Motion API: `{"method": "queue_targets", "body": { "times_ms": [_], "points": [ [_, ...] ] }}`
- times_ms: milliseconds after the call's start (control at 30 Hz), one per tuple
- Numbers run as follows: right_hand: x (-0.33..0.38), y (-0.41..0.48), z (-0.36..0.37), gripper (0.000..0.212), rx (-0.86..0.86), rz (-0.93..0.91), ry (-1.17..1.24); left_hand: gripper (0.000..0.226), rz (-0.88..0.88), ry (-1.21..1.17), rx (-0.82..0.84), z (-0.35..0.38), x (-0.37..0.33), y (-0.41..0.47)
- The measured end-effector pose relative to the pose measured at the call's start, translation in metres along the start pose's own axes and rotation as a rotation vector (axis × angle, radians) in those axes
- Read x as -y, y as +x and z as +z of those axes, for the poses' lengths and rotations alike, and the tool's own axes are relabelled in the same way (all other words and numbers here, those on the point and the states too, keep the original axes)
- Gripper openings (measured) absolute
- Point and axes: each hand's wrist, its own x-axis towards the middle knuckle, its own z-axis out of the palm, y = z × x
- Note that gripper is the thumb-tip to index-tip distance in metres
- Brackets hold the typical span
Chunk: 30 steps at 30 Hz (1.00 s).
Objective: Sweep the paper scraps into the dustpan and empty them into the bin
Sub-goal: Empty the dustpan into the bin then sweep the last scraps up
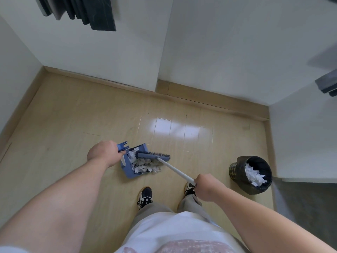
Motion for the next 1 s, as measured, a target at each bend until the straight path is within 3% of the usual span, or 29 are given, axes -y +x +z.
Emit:
{"method": "queue_targets", "body": {
  "times_ms": [167, 300, 500, 667, 733, 1000],
  "points": [
    [-0.005, -0.001, 0.001, 0.028, 0.018, 0.089, 0.174, 0.045, 0.007, 0.041, 0.0, 0.001, 0.002, 0.0],
    [-0.001, -0.001, 0.002, 0.016, 0.025, 0.171, 0.36, 0.044, 0.024, 0.068, 0.011, -0.004, 0.009, 0.004],
    [0.013, 0.01, 0.021, 0.029, 0.09, 0.31, 0.789, 0.045, 0.051, 0.058, 0.01, -0.009, 0.018, 0.012],
    [0.036, 0.002, 0.033, 0.017, 0.144, 0.277, 1.099, 0.042, 0.085, 0.075, 0.012, -0.014, 0.015, 0.018],
    [0.045, 0.001, 0.04, 0.015, 0.21, 0.398, 1.277, 0.043, 0.087, 0.086, 0.013, -0.017, 0.015, 0.021],
    [0.067, 0.001, 0.048, 0.01, 0.388, 0.402, 1.424, 0.043, 0.065, 0.073, 0.012, -0.016, 0.006, 0.02]
  ]
}}
